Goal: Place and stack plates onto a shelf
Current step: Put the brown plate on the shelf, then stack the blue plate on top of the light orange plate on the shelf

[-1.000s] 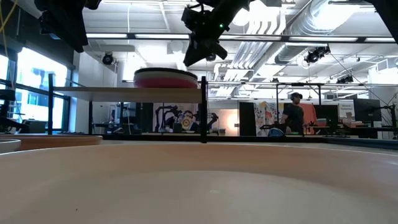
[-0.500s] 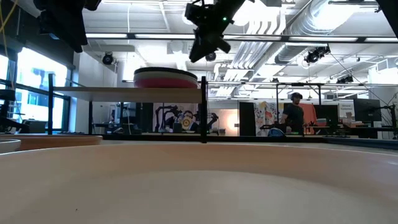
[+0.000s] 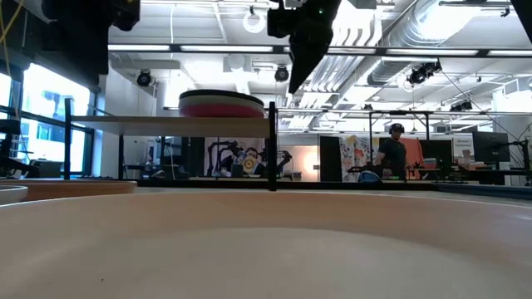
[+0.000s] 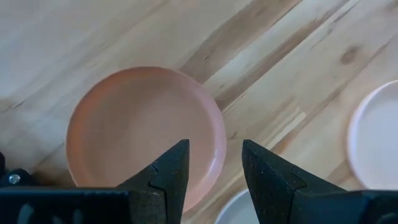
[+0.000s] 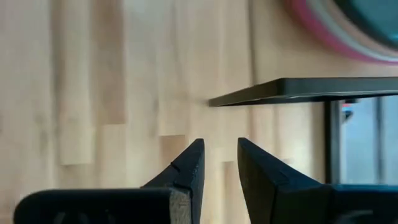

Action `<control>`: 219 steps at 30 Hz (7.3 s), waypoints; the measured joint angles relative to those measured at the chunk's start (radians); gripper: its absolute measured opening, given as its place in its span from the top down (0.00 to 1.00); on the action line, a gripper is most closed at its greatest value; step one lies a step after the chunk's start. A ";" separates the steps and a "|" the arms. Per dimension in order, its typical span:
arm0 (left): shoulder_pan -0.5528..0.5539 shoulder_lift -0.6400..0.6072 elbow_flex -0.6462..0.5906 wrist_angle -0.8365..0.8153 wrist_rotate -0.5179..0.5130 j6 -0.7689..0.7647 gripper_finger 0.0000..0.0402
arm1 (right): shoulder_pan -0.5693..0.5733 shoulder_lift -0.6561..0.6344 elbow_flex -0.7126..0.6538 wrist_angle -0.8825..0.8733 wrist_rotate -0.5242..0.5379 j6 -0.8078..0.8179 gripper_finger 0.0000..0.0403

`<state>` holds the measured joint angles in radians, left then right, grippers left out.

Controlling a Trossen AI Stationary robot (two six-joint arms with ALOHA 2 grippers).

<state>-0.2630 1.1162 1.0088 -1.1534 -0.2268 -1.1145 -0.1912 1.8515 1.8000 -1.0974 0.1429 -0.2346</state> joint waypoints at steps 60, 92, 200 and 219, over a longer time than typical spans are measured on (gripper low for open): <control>-0.028 0.678 0.004 0.240 0.137 -0.123 0.71 | 0.080 0.002 0.000 -0.053 -0.042 0.288 0.81; -0.081 0.491 0.105 0.016 0.162 0.045 1.00 | 0.100 0.002 0.000 -0.222 -0.040 0.310 0.86; 0.787 0.179 0.105 -0.068 -0.163 1.510 1.00 | 0.080 0.002 0.000 -0.164 -0.042 0.227 0.89; 0.786 0.178 0.105 -0.083 -0.163 1.382 0.84 | 0.081 0.002 0.000 -0.164 -0.042 0.234 0.89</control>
<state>0.5232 1.2945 1.1137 -1.2366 -0.3898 0.2674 -0.1105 1.8538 1.7996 -1.2617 0.1009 -0.0002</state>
